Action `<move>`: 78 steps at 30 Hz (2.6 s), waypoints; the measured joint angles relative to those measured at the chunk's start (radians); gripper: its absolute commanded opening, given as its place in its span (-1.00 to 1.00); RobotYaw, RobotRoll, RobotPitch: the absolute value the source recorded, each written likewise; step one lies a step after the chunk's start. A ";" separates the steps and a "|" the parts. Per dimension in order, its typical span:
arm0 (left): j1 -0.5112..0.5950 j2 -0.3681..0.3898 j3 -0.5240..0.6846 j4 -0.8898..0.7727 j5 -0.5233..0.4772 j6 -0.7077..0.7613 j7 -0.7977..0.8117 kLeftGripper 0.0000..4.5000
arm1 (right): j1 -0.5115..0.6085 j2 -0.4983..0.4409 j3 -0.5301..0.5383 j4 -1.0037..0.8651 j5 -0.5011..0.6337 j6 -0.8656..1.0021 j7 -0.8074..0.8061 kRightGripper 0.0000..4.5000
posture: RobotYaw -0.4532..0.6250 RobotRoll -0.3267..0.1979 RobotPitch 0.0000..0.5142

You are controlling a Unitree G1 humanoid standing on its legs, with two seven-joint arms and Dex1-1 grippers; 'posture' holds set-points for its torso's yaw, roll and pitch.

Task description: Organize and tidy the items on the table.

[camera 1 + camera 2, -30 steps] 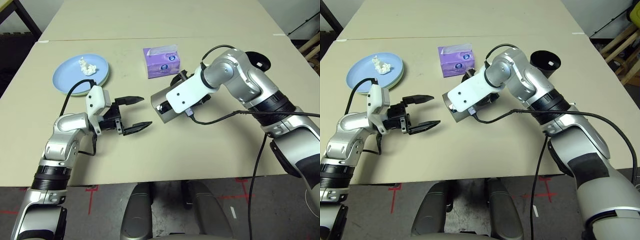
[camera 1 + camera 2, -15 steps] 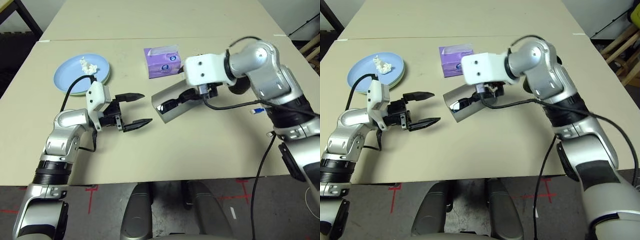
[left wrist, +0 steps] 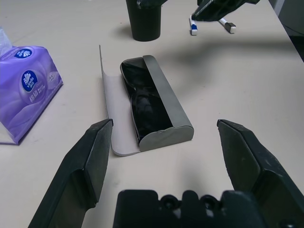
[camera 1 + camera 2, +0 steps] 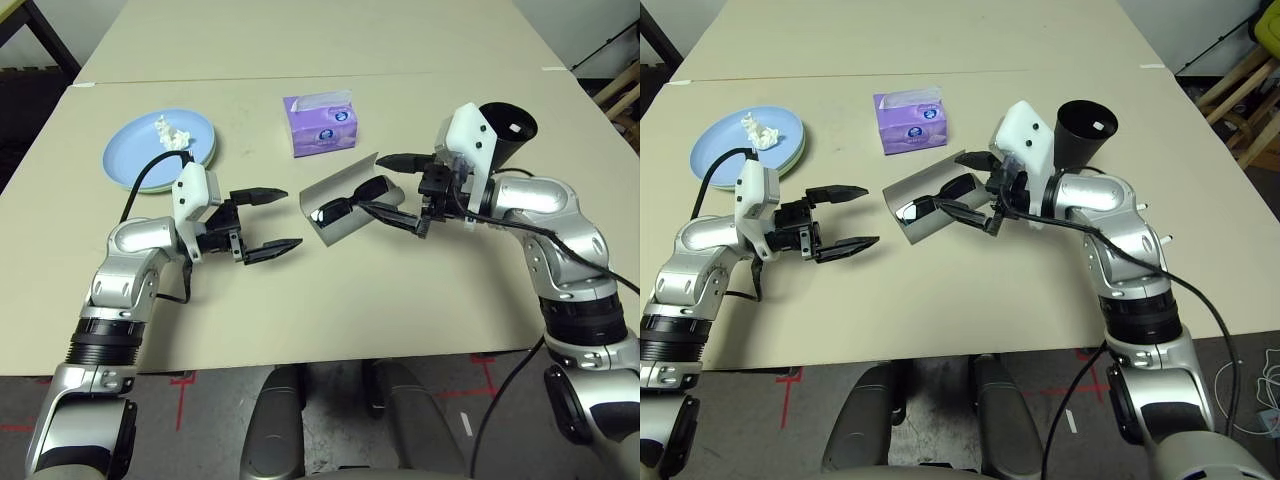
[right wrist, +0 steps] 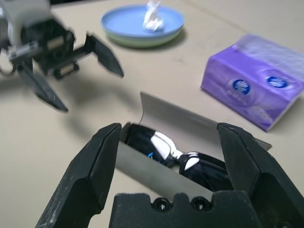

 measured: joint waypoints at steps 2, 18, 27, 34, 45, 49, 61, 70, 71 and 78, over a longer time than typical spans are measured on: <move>0.000 0.000 0.000 0.000 0.000 0.000 0.001 1.00 | 0.038 0.023 -0.026 0.001 0.034 -0.036 -0.031 0.99 | 0.04 0.25 -0.14; 0.011 -0.003 0.003 -0.002 0.002 0.006 0.020 1.00 | 0.228 0.023 -0.100 0.331 0.080 -0.708 -0.015 0.99 | 0.05 0.25 -0.16; 0.010 -0.003 0.003 0.004 0.004 0.006 0.030 1.00 | 0.228 -0.091 -0.096 0.362 0.123 -0.791 0.090 0.99 | 0.03 0.25 -0.17; -0.043 -0.032 0.004 0.109 0.050 -0.024 0.081 1.00 | 0.225 -0.108 -0.095 0.359 0.136 -0.779 0.089 0.99 | 0.02 0.25 -0.18; -0.129 -0.076 0.004 0.275 0.091 -0.091 0.097 -0.64 | 0.226 -0.134 -0.093 0.321 0.155 -0.750 0.070 1.00 | -0.02 0.25 -0.18; -0.177 -0.082 0.003 0.344 0.100 -0.126 0.088 -0.99 | 0.230 -0.144 -0.095 0.322 0.161 -0.751 0.071 1.00 | -0.03 0.25 -0.19; -0.270 -0.164 -0.005 0.481 0.165 -0.221 0.110 -0.99 | 0.251 -0.148 -0.096 0.405 0.179 -0.792 0.096 1.00 | -0.03 0.25 -0.19; -0.309 -0.184 -0.026 0.555 0.197 -0.281 0.109 -0.99 | 0.255 -0.148 -0.096 0.381 0.197 -0.774 0.092 1.00 | -0.05 0.25 -0.19; -0.312 -0.184 -0.026 0.555 0.198 -0.286 0.108 -0.99 | 0.255 -0.148 -0.096 0.379 0.198 -0.773 0.092 1.00 | -0.04 0.25 -0.19; -0.307 -0.210 -0.037 0.541 0.198 -0.283 0.097 -0.99 | 0.256 -0.148 -0.095 0.373 0.198 -0.769 0.097 1.00 | -0.03 0.25 -0.20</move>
